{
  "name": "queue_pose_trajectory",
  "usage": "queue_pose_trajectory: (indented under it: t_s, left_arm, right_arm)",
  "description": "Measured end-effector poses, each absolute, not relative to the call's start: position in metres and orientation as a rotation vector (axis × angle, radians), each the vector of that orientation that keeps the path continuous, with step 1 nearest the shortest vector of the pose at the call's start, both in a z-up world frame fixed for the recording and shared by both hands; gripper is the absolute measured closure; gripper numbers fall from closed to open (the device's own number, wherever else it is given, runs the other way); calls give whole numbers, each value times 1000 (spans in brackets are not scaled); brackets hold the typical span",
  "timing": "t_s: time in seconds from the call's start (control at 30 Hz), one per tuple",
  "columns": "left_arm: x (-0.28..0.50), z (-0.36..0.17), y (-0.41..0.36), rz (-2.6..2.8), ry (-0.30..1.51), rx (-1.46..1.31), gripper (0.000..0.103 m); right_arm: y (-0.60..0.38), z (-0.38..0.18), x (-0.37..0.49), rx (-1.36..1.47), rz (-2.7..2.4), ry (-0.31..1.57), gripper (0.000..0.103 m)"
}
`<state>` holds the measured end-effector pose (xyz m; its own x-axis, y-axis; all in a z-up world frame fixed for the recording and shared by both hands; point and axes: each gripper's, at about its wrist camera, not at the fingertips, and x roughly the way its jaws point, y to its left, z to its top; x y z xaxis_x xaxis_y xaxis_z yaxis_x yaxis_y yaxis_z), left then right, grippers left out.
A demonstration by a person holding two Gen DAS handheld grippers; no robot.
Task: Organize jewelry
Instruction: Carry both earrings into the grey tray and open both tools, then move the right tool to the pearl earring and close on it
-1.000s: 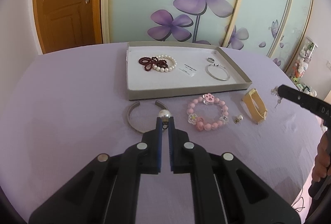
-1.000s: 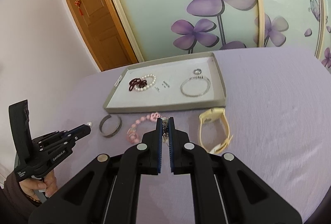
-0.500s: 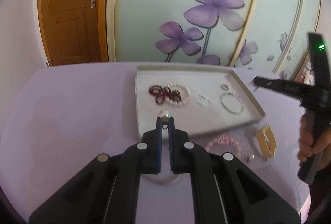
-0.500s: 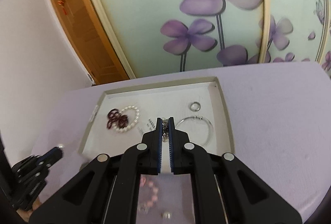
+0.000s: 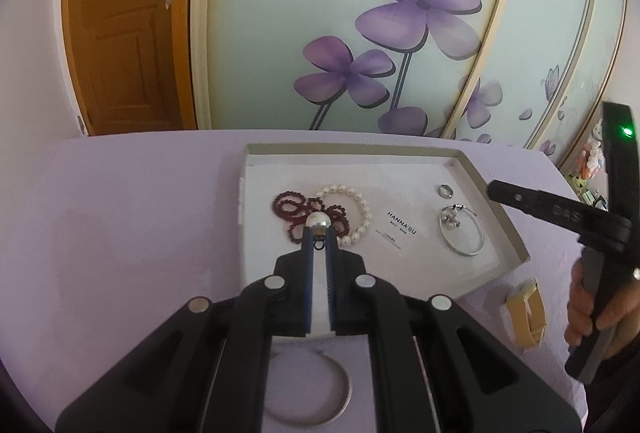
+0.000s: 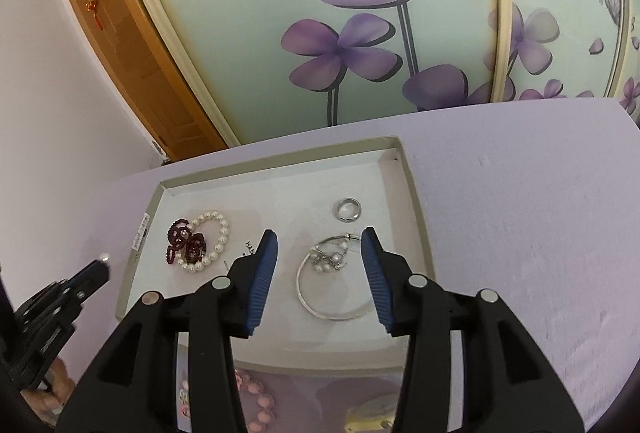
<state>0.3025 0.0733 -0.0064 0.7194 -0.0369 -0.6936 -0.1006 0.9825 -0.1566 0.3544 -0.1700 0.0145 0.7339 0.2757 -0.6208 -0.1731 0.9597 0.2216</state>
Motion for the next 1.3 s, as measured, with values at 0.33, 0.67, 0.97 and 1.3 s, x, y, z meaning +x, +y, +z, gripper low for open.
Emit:
queue_pose_trajectory:
  t_s: [0.33,0.67,0.97,1.3]
  left_arm:
    - [362,-27,52,9,832,-217,97]
    - [350,-8,64,63,794,-211,59]
    - [273,2,101,158,749,-192,45]
    - [199,-17,95,161,754,-162,37]
  right_arm:
    - [-186,8,341,149,269,700,57]
    - [-182,12,304,79,299,647,57]
    - [-178,3,249,89,343,640,55]
    - [-161,-35,195,5,368,685,55]
